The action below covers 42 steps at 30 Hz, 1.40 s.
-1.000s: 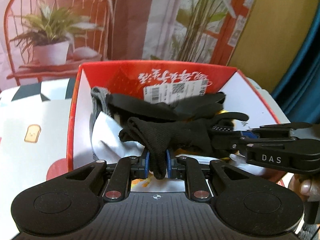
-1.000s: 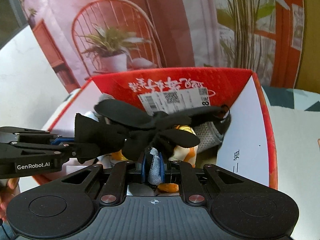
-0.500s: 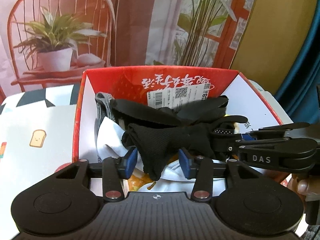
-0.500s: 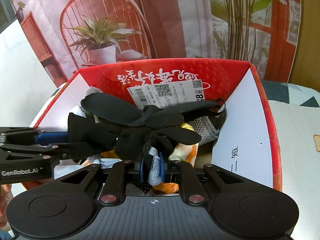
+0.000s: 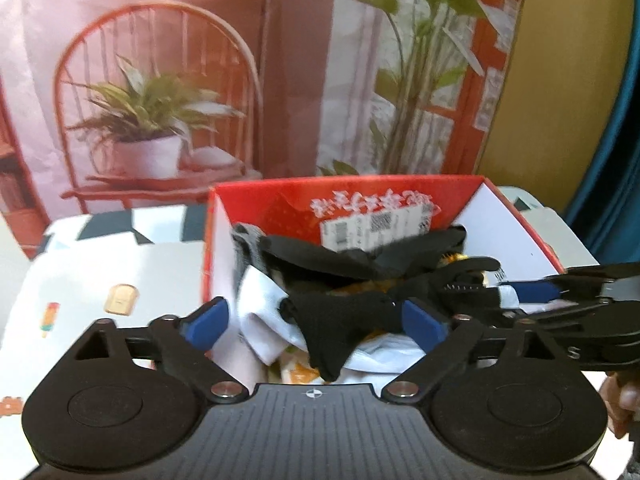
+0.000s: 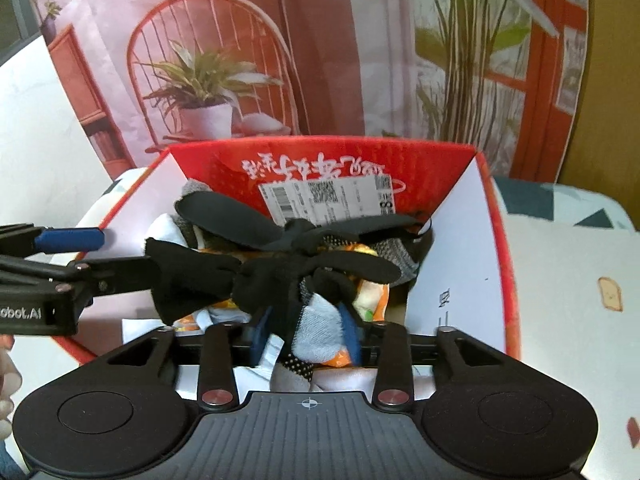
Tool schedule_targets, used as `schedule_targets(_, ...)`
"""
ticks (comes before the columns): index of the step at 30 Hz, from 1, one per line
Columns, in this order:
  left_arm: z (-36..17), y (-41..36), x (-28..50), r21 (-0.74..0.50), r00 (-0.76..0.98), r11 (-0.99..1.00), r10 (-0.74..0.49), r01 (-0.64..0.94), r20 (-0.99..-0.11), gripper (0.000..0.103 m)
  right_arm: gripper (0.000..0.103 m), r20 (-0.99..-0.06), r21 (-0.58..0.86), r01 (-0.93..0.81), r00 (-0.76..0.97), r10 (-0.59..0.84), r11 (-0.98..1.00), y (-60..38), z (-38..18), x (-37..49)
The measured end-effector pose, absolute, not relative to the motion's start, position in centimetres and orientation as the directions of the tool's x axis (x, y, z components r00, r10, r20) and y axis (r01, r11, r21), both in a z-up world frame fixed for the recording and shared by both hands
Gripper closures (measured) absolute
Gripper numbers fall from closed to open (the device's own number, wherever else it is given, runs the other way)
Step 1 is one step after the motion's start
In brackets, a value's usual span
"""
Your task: Organize soft objects
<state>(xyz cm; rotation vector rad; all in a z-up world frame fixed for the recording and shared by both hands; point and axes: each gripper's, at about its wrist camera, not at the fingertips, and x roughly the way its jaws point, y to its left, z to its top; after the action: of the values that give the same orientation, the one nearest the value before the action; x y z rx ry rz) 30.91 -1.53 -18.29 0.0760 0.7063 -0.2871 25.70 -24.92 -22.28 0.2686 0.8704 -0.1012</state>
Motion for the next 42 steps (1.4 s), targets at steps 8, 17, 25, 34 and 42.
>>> schedule_targets(8,-16.8,-0.9,29.3,-0.028,0.763,0.97,-0.206,0.24,-0.613,0.0,0.009,-0.719,0.132,0.226,0.692,-0.063,0.965,-25.0,-19.6,23.4)
schedule_targets(17,-15.9,-0.7,27.8,-0.004,0.787,0.982,-0.152,0.187,-0.598,0.0,0.0,-0.695,0.121,0.246,0.713,-0.095,0.962,-25.0,-18.0,21.6)
schedule_targets(25,-12.4,-0.7,24.6,0.044,0.844,0.99,-0.092,0.135,-0.529,0.0,0.0,-0.658,0.164,0.298,0.743,-0.121,0.94,-24.7,-15.0,19.4)
schedule_targets(34,-5.6,0.0,17.5,0.042,0.907,0.996,-0.057,0.082,-0.418,0.0,0.0,-0.587,0.129,0.329,0.786,-0.195,0.936,-22.8,-7.4,14.7)
schedule_targets(42,-1.0,0.2,9.0,0.049,0.944,0.999,0.03,-0.015,-0.329,0.0,0.0,-0.434,0.142,0.32,0.87,-0.232,0.937,-20.7,-1.6,7.1)
